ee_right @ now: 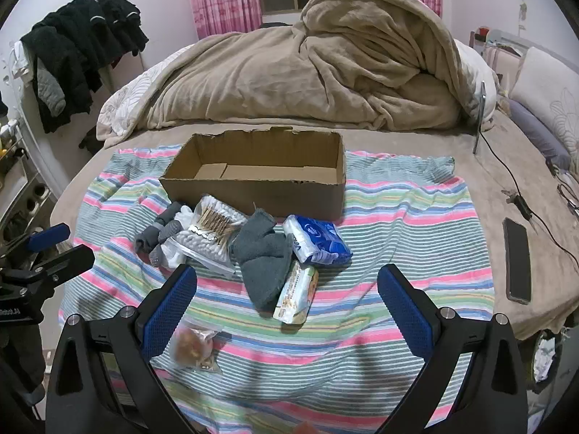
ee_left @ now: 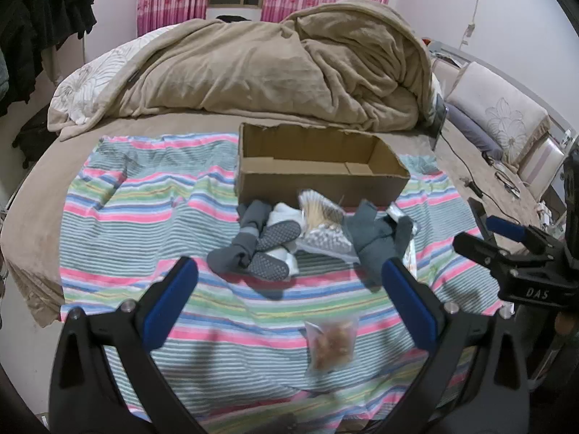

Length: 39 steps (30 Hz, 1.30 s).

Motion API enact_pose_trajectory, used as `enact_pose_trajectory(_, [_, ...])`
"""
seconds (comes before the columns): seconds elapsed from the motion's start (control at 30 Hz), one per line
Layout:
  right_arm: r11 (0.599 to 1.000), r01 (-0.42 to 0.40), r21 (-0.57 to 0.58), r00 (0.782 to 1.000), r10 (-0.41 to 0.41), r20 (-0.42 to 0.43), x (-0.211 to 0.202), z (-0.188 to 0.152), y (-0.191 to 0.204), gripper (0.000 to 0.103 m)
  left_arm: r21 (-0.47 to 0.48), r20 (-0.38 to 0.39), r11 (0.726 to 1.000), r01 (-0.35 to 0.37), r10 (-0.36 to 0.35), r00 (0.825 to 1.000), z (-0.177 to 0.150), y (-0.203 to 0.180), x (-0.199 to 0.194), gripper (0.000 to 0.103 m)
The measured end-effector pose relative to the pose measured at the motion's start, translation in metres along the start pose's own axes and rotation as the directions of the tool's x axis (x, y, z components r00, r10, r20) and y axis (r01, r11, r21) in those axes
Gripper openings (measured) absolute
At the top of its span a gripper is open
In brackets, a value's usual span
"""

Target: Organize objects

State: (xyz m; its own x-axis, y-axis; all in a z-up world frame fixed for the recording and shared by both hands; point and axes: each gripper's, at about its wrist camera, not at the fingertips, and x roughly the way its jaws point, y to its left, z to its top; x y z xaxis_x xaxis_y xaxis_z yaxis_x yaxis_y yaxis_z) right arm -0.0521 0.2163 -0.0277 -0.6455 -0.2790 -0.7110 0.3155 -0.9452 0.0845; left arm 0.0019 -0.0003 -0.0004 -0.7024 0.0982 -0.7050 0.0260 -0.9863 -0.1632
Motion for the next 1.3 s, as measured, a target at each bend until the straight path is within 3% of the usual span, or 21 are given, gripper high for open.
enact_pose_trajectory(1.3, [1.0,-0.004,0.004,1.0,0.004,-0.024,0.008,-0.004,0.004,0.102,-0.008,-0.015,0.999,-0.031,0.031,0.999,-0.006,0.009,0.007,0.102])
